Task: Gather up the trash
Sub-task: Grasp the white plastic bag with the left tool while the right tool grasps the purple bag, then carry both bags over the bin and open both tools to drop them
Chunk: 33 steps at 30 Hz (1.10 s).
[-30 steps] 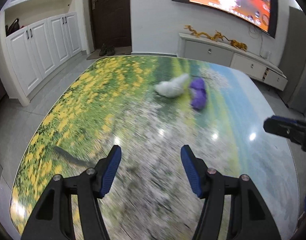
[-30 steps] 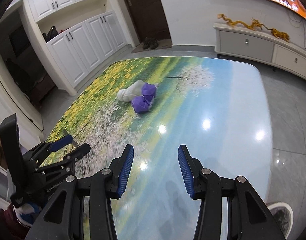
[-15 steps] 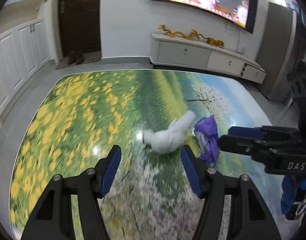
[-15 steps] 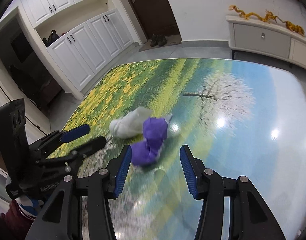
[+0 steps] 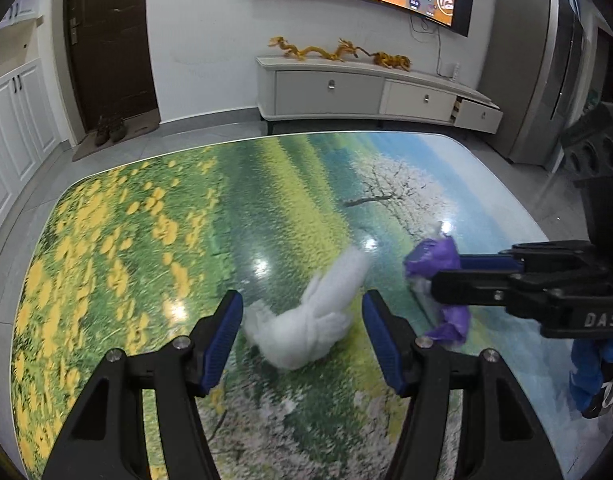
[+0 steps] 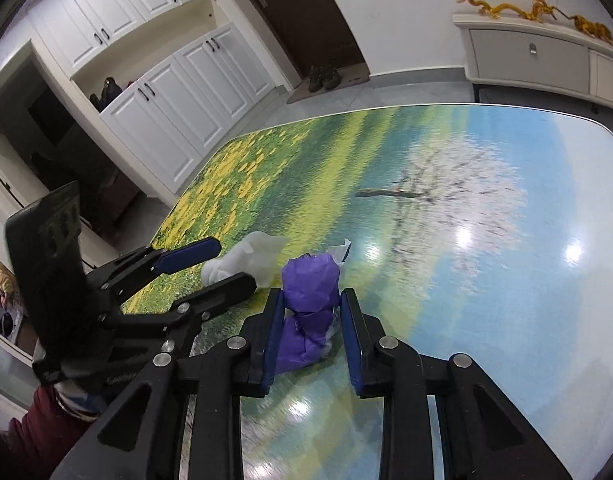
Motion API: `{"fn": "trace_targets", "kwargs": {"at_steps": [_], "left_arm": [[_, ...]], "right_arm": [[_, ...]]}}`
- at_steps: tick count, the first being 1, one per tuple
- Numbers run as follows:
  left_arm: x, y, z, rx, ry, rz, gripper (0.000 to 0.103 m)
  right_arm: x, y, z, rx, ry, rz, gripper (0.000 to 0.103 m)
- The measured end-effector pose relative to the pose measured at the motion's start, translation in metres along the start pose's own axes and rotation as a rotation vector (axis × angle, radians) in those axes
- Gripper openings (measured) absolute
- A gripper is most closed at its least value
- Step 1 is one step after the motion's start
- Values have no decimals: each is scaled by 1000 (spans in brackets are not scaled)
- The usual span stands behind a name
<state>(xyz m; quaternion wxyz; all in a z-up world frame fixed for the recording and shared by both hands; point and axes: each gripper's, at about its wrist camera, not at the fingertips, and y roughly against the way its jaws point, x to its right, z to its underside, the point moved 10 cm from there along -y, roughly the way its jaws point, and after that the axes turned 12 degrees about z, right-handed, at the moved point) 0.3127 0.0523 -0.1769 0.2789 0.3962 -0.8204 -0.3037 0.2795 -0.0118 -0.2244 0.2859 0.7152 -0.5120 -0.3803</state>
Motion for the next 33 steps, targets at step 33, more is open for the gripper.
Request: {"fn": "trace_targets", "kwargs": {"at_steps": [33], "left_arm": [[218, 109, 69, 81, -180, -101, 26]], "right_arm": [[84, 228, 159, 161, -105, 166, 27]]}}
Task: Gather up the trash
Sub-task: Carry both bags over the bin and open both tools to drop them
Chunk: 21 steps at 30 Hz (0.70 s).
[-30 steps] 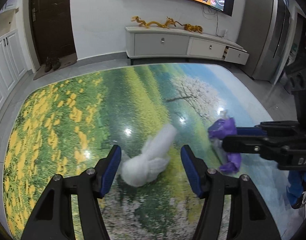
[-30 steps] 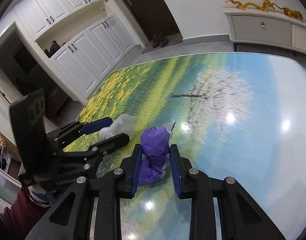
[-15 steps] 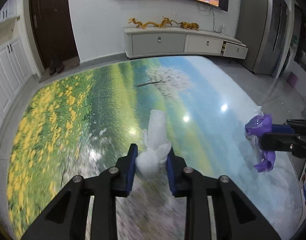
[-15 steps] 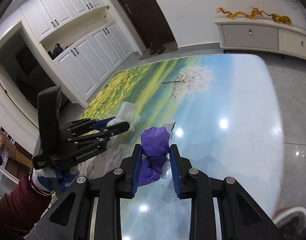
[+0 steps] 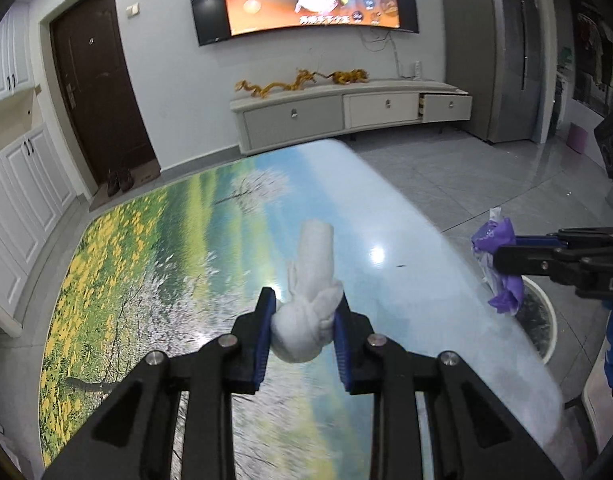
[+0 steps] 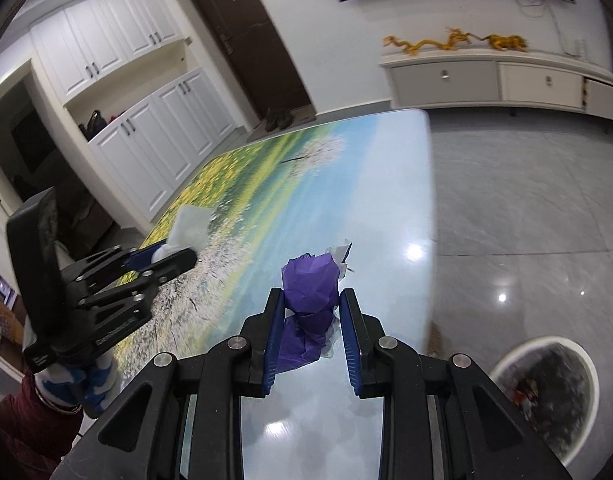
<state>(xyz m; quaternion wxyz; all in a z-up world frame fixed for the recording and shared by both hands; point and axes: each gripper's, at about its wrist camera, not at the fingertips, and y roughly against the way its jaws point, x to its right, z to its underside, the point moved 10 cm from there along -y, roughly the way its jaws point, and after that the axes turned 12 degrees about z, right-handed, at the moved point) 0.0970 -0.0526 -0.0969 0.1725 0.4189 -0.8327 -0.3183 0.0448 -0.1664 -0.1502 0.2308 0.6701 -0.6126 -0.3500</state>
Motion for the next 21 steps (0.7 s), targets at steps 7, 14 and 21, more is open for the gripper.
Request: {"fn": "trace_targets", "kwargs": {"at_steps": [7, 14, 21], "left_arm": [[57, 20, -12, 35, -76, 26, 26], [113, 22, -23, 45, -150, 64, 26], [163, 12, -28, 28, -219, 107, 26]], "right_arm": [[47, 40, 14, 52, -79, 58, 28], [102, 75, 32, 104, -163, 116, 28], [146, 101, 55, 137, -239, 169, 28]]}}
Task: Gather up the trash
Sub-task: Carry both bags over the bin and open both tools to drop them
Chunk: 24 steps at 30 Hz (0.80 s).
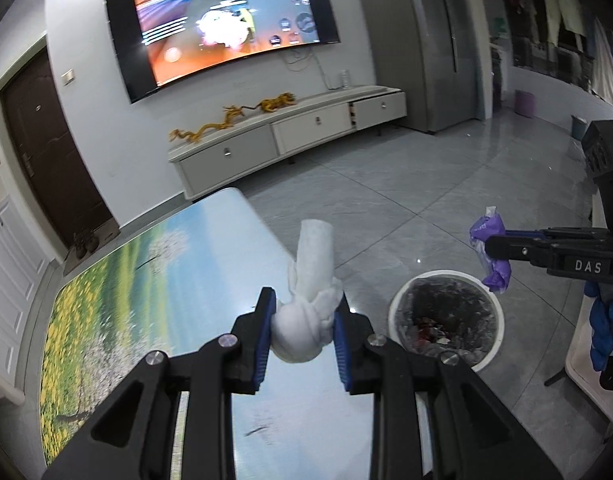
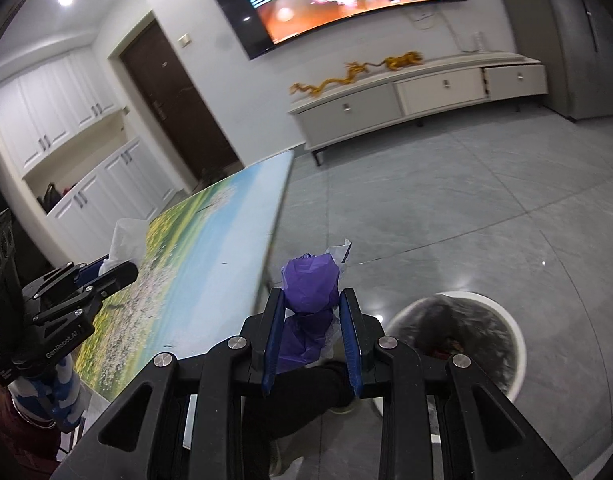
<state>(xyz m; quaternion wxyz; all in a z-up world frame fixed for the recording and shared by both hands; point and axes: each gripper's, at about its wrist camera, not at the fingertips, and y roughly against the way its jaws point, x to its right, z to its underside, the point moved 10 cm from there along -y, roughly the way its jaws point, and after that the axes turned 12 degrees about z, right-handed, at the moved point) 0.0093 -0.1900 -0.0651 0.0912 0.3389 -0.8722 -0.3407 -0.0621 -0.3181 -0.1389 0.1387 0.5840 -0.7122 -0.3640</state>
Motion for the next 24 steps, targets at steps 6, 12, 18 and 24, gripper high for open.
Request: {"fn": "trace_targets", "kwargs": {"at_steps": [6, 12, 18, 24], "left_arm": [[36, -17, -4, -31, -49, 41, 26], [67, -38, -8, -62, -90, 84, 26], [90, -66, -8, -105, -108, 132, 26], [108, -100, -4, -167, -106, 180, 26]], "right_arm": [[33, 3, 13, 0, -46, 49, 28], [60, -1, 23, -11, -75, 92, 28], [83, -11, 29, -37, -89, 130, 28], [103, -27, 39, -76, -116, 159, 28]]}}
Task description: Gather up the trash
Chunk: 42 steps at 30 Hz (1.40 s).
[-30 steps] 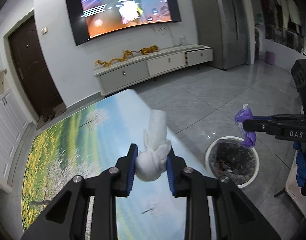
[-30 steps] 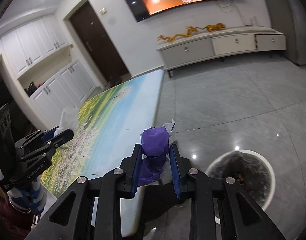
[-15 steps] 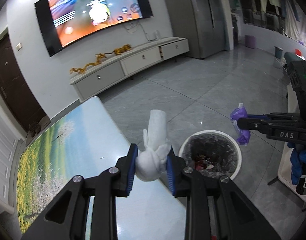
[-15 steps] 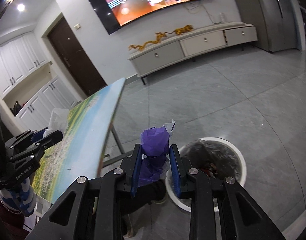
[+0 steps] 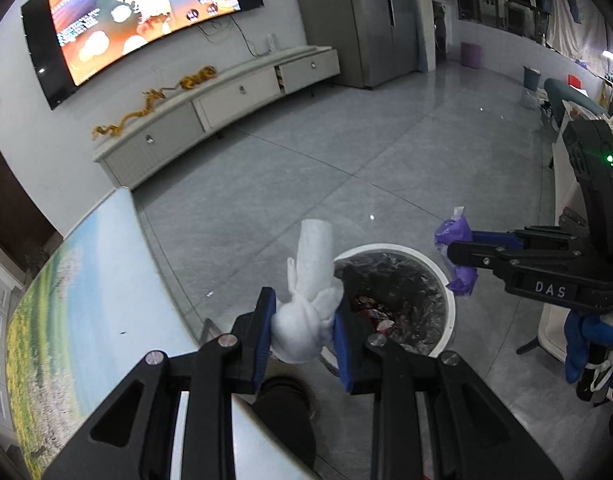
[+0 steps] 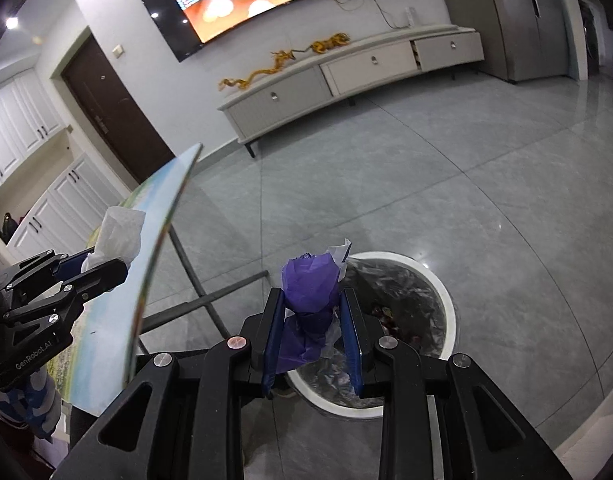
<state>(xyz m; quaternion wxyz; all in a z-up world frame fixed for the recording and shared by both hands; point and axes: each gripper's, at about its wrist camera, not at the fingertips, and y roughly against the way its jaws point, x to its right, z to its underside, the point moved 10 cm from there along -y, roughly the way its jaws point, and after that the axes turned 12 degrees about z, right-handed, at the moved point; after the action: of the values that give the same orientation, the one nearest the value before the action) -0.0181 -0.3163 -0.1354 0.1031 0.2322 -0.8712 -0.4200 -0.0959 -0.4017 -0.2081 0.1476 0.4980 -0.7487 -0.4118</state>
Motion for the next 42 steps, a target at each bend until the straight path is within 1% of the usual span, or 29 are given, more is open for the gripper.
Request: {"fn": "trace_targets", "kwargs": {"at_steps": [9, 13, 19, 27, 29, 30, 31, 34, 35, 38, 42], "left_arm": [[12, -40, -3, -59, 2, 48, 26], [13, -56, -3, -80, 19, 68, 29], [16, -76, -4, -93, 33, 85, 29], [17, -91, -7, -101, 61, 120, 29], [19, -92, -6, -97, 77, 132, 32], [19, -93, -7, -98, 88, 142, 33], [19, -94, -7, -96, 96, 150, 36], [17, -92, -11, -76, 110, 165, 51], [17, -91, -12, -70, 112, 167, 53], [17, -85, -15, -50, 125, 185, 54], [10, -74, -18, -20, 142, 169, 54]], "right_arm": [[16, -31, 4, -55, -23, 30, 28], [20, -44, 6, -76, -21, 49, 28], [21, -62, 9, -108, -14, 70, 28], [26, -80, 14, -142, -13, 111, 29], [29, -83, 14, -146, -16, 119, 30], [30, -84, 14, -148, -18, 125, 32], [31, -85, 15, -150, -21, 130, 33], [33, -89, 16, -153, -27, 140, 38], [33, -90, 17, -153, -28, 147, 41], [33, -88, 18, -150, -36, 159, 41], [28, -82, 17, -131, -27, 173, 41]]}}
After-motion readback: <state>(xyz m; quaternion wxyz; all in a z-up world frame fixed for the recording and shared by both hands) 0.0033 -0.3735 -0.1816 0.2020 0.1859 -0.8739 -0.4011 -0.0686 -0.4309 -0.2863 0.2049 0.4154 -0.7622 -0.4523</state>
